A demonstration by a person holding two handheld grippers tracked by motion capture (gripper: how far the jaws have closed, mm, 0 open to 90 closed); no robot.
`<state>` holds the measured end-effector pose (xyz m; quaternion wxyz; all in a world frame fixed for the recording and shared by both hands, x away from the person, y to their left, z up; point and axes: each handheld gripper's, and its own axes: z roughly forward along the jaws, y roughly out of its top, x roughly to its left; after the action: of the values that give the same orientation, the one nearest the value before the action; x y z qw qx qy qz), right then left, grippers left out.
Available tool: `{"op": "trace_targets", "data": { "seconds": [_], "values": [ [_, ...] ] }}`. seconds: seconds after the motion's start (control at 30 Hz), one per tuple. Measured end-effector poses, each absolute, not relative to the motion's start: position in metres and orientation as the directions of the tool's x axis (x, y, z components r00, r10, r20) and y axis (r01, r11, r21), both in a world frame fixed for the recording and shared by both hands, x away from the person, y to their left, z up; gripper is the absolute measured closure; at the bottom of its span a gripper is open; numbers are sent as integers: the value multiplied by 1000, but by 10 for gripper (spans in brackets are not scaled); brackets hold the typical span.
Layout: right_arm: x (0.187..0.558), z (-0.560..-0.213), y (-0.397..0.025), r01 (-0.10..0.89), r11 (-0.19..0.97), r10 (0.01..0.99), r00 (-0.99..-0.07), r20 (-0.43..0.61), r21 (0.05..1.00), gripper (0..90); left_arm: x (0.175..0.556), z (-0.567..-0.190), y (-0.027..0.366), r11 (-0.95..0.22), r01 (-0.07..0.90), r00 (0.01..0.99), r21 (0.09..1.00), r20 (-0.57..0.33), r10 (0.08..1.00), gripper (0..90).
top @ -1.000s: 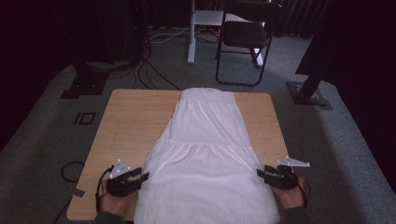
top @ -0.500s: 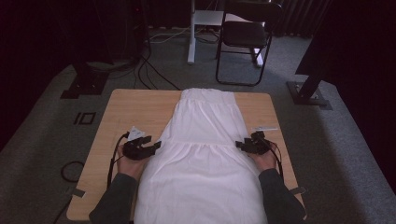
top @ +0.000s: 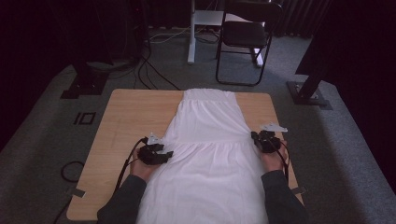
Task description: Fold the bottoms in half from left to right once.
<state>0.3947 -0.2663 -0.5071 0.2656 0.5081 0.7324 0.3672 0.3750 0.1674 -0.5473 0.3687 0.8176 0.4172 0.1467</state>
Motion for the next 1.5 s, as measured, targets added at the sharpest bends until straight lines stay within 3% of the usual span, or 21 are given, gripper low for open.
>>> {"op": "trace_targets", "data": {
  "seconds": [0.1,0.33,0.4,0.7,0.77,0.83,0.87,0.97,1.5],
  "values": [
    [408,-539,-273,636,188,949,-314,28,748,892,375,-546,166,-360,566,607,742,-79,791,429],
    [410,-553,-271,666,188,947,-317,46,722,885,397,-522,176,-289,556,543,780,-77,836,415],
    [411,-556,-272,666,175,946,-317,63,725,883,411,-519,174,-281,578,523,766,-84,848,377],
    [412,-557,-277,675,143,942,-318,110,724,874,443,-545,151,-297,651,507,698,-109,855,413],
    [412,-557,-277,674,139,942,-316,113,725,874,442,-547,154,-285,652,502,703,-118,857,484],
    [411,-557,-276,673,141,942,-316,109,726,873,440,-547,160,-285,657,501,698,-122,857,724],
    [411,-557,-276,673,141,942,-316,109,726,873,440,-547,160,-285,657,501,698,-122,857,774],
    [407,-557,-271,671,151,938,-330,109,726,871,428,-548,167,-311,636,524,707,-100,846,829],
    [325,-560,-259,638,241,890,-446,96,731,862,334,-554,196,-286,614,530,735,-117,840,827]
  ]
}}
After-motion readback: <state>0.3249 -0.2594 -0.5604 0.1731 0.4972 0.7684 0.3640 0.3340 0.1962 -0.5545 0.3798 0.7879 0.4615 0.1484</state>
